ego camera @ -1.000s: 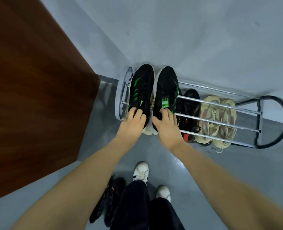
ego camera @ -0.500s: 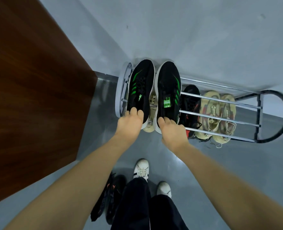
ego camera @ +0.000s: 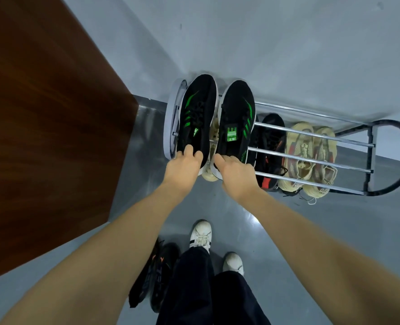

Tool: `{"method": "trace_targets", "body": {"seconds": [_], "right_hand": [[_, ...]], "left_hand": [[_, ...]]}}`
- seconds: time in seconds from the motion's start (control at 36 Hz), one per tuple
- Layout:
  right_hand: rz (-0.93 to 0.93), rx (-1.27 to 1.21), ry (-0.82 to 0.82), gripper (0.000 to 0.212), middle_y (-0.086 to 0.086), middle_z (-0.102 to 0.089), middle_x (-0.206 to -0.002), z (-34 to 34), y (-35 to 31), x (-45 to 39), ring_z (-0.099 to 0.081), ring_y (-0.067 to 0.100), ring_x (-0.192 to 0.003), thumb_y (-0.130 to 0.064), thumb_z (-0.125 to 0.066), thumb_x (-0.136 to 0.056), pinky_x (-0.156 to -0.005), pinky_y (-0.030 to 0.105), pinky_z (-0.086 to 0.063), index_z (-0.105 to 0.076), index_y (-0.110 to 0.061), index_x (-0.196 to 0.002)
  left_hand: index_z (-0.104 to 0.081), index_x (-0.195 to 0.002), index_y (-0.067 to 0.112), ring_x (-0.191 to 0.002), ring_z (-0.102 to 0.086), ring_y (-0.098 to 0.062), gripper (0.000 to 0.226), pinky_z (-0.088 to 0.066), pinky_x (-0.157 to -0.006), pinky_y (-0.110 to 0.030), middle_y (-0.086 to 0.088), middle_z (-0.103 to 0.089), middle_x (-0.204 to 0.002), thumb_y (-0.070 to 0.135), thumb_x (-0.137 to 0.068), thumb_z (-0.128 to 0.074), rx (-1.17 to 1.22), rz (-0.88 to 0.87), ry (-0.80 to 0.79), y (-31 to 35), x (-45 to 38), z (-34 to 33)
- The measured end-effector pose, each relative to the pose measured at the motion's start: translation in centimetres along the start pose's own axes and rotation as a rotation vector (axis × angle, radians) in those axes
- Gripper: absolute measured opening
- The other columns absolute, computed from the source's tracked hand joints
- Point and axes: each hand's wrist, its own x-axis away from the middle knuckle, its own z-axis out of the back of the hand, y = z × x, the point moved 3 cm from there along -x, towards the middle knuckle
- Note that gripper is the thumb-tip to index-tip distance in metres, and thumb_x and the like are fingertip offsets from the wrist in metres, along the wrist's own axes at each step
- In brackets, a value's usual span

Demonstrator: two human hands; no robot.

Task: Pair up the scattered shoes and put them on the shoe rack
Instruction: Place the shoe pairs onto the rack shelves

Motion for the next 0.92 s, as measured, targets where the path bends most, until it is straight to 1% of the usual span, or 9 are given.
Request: {"method": "trace_targets", "body": {"seconds": [0.31, 0.36, 0.42, 0.47, 0.61, 0.72, 0.78, 0.86, 0.92], "right_hand": [[0.026, -0.025, 0.067, 0.044, 0.002, -0.052, -0.107, -2.5, 0.1, -0.7, -0.046, 0.02, -0.101, 0.004, -0.055, -0.079, -0.051, 0.028, -0.03, -0.045, -0.012, -0.119], [0.059, -0.011, 0.157, 0.047, 0.004, -0.057, -0.094, -2.7, 0.1, -0.7, -0.053, 0.023, -0.089, 0.007, -0.067, -0.064, -0.055, 0.028, -0.033, -0.054, -0.011, -0.105], [0.058, 0.031, 0.233, 0.055, 0.003, -0.059, -0.078, -2.8, 0.2, -0.7, -0.056, 0.024, -0.071, 0.008, -0.077, -0.04, -0.05, 0.026, -0.035, -0.059, -0.011, -0.089], [0.051, 0.066, 0.274, 0.057, 0.004, -0.058, -0.077, -2.6, 0.2, -0.5, -0.056, 0.024, -0.068, 0.008, -0.078, -0.034, -0.05, 0.027, -0.042, -0.06, -0.011, -0.085], [-0.015, 0.088, 0.324, 0.051, 0.009, -0.06, -0.091, -1.7, 0.0, 0.6, -0.058, 0.025, -0.074, 0.003, -0.077, -0.038, -0.056, 0.03, -0.047, -0.059, -0.008, -0.084], [-0.027, 0.072, 0.4, 0.058, 0.017, -0.061, -0.111, -1.1, 0.2, 2.0, -0.062, 0.031, -0.091, 0.0, -0.076, -0.045, -0.072, 0.033, -0.053, -0.061, -0.001, -0.101], [-0.006, 0.068, 0.429, 0.061, 0.018, -0.06, -0.114, -0.8, 0.2, 2.8, -0.062, 0.032, -0.094, -0.002, -0.078, -0.047, -0.077, 0.034, -0.053, -0.06, 0.001, -0.106], [0.018, 0.085, 0.44, 0.058, 0.016, -0.061, -0.109, -0.5, -0.2, 4.1, -0.062, 0.03, -0.088, -0.005, -0.08, -0.048, -0.072, 0.032, -0.052, -0.061, -0.001, -0.103], [0.024, 0.09, 0.454, 0.055, 0.015, -0.061, -0.106, -0.6, -0.6, 5.0, -0.061, 0.029, -0.082, -0.005, -0.08, -0.049, -0.069, 0.032, -0.051, -0.061, -0.002, -0.1]], "left_hand": [[-0.037, -0.124, 0.009, -0.103, -0.05, -0.027, 0.055, -0.038, -0.059, -0.026, -0.012, -0.038, -0.125, -0.011, -0.078, -0.059, -0.009, 0.001, 0.037, 0.4, -0.8, -0.6], [-0.036, -0.124, 0.009, -0.101, -0.05, -0.026, 0.054, -0.036, -0.059, -0.026, -0.012, -0.038, -0.124, -0.01, -0.079, -0.058, -0.013, 0.007, 0.063, 0.5, -0.7, -0.8], [-0.036, -0.123, 0.009, -0.1, -0.051, -0.025, 0.052, -0.037, -0.06, -0.025, -0.011, -0.039, -0.124, -0.01, -0.079, -0.057, -0.005, 0.015, 0.083, 0.4, -0.6, -0.9], [-0.039, -0.122, 0.007, -0.097, -0.053, -0.024, 0.05, -0.041, -0.061, -0.024, -0.011, -0.039, -0.127, -0.01, -0.079, -0.058, 0.011, 0.02, 0.121, 0.3, -0.3, -0.8], [-0.035, -0.13, 0.003, -0.103, -0.054, -0.026, 0.059, -0.048, -0.073, -0.028, -0.015, -0.025, -0.145, -0.008, -0.077, -0.06, 0.137, 0.041, 0.144, 0.3, 0.3, -0.4], [-0.029, -0.14, 0.0, -0.112, -0.051, -0.029, 0.076, -0.05, -0.086, -0.031, -0.018, -0.031, -0.142, -0.007, -0.073, -0.065, 0.183, 0.049, 0.209, 0.5, 1.3, 0.0], [-0.037, -0.134, 0.0, -0.109, -0.051, -0.029, 0.069, -0.049, -0.086, -0.03, -0.017, -0.039, -0.136, -0.005, -0.072, -0.066, 0.169, 0.041, 0.247, 0.6, 2.1, 0.3], [-0.052, -0.115, 0.002, -0.101, -0.054, -0.028, 0.051, -0.048, -0.078, -0.029, -0.014, -0.051, -0.119, -0.003, -0.067, -0.07, 0.123, -0.004, 0.309, 0.9, 3.7, 1.1], [-0.049, -0.118, 0.004, -0.108, -0.051, -0.027, 0.046, -0.045, -0.083, -0.029, -0.012, -0.049, -0.122, -0.001, -0.075, -0.064, 0.113, -0.035, 0.308, 1.1, 4.9, 1.6]]}}
